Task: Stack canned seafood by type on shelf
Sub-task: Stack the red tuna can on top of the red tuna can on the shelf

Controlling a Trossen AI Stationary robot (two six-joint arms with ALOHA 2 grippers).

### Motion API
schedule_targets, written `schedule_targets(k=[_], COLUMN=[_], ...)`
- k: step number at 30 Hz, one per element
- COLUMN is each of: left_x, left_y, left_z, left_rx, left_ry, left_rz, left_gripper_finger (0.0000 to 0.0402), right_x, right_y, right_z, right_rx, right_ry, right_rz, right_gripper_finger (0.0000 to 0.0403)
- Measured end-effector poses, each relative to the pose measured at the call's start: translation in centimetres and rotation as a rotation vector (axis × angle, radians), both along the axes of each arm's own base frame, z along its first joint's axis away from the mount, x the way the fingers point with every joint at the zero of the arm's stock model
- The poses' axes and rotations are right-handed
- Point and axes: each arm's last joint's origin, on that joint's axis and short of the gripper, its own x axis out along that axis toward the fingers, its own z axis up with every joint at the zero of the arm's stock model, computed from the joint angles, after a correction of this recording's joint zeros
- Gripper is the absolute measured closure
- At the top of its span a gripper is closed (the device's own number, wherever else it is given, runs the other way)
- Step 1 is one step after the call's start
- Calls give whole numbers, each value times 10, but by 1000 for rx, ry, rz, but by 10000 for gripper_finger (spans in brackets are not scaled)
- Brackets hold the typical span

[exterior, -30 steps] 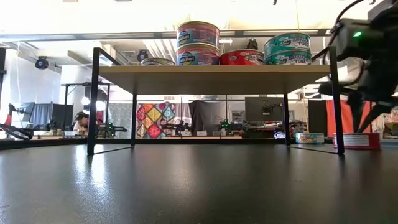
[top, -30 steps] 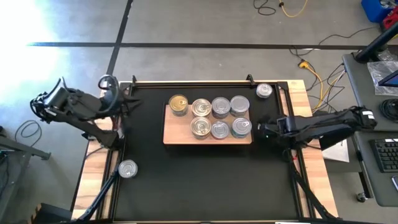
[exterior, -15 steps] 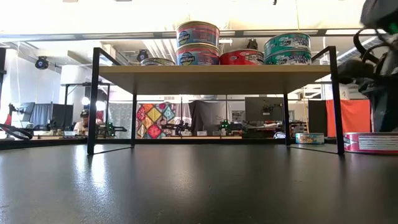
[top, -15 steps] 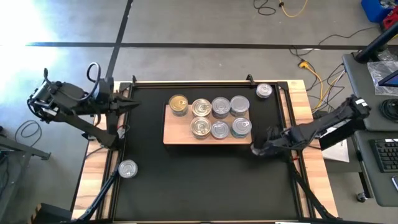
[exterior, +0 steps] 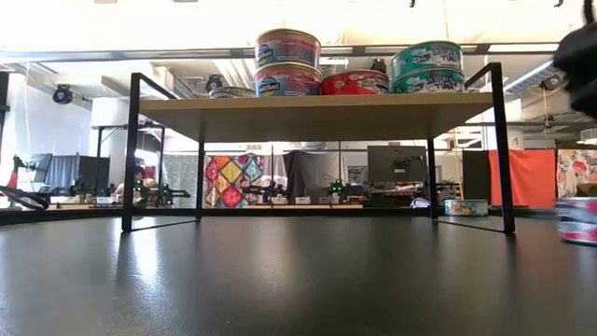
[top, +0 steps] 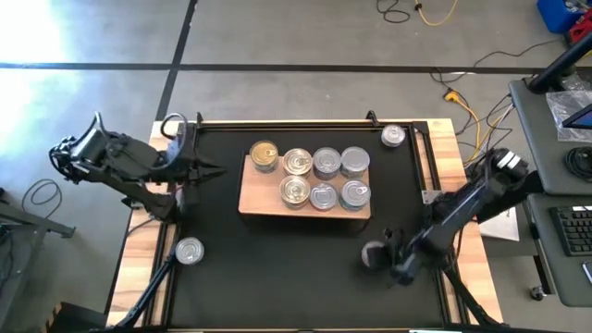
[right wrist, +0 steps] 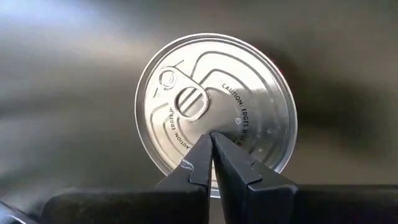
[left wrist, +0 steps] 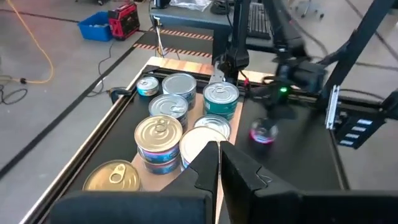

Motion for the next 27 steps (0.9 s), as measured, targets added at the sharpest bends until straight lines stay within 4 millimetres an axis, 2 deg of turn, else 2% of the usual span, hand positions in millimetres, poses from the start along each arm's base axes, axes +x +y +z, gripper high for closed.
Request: schedule_targets(k=[4, 7, 10, 13, 18, 21, 27], left_x=[15, 22, 22, 18, 5, -1, -10], left_y=[-9, -21, -42, -72, -114, -133, -160], left_z=[-6, -10, -11, -17, -39, -58, -101], left_rx=[46, 47, -17, -35, -27, -30, -91], left_ry=[44, 71, 65, 68, 118, 162, 234], left_rz=[-34, -103, -225, -347, -427, -431, -438], left_gripper_finger=[402, 402, 402, 402, 402, 402, 402], right_x=[16, 36, 58, 82, 119, 138, 158], right_y=[39, 73, 101, 124, 148, 153, 160], right_z=[-1, -2, -4, -9, -6, 1, 41], right_rx=[-43, -27, -54, -84, -151, -202, -443], right_ry=[50, 63, 76, 83, 113, 121, -71], right_rz=[103, 208, 335, 405, 481, 503, 457], right_gripper_finger=[390, 390, 390, 390, 390, 390, 390])
